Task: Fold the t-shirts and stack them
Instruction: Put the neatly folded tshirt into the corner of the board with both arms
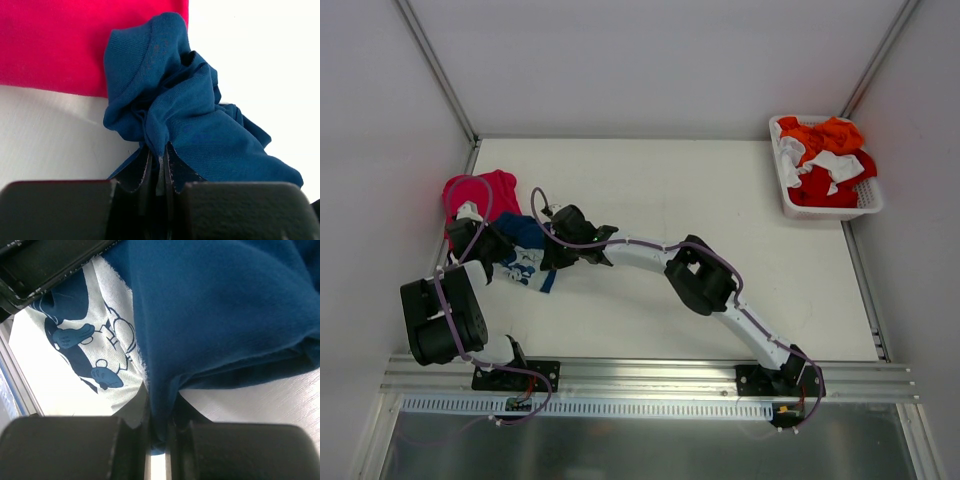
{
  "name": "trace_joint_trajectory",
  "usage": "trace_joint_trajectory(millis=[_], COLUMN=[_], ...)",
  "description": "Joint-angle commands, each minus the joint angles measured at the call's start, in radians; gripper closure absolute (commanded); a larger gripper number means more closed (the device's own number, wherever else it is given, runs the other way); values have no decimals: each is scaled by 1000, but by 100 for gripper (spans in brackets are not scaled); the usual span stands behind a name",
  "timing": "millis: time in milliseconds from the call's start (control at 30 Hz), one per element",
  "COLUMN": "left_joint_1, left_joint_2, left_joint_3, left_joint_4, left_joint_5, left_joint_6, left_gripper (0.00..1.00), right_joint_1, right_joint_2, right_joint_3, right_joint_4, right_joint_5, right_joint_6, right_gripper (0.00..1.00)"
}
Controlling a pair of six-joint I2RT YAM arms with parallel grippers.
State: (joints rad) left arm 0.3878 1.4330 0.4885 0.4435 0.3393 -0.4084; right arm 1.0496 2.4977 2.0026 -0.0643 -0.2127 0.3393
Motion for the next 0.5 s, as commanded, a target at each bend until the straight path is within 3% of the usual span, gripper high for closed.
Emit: trace_joint_trajectory(millis=[0,333,467], left_joint_1=[5,-18,-27], left_joint_2=[-35,-106,-155], left_joint_3=[18,-10,-25], left_joint_4=[-6,-15,-20], left_joint_5=[-5,-36,-80], left_joint_6=[-3,-4,-7], left_gripper=[100,100,100], right_joint_1=[-2,-17,-33], right_joint_2=[-13,76,92], right_joint_3=[16,310,355], right_joint_4=[-71,-213,-218], right_joint_5=[30,-40,-63], right_joint_6=[-14,-82,-72], right_gripper=[100,100,100])
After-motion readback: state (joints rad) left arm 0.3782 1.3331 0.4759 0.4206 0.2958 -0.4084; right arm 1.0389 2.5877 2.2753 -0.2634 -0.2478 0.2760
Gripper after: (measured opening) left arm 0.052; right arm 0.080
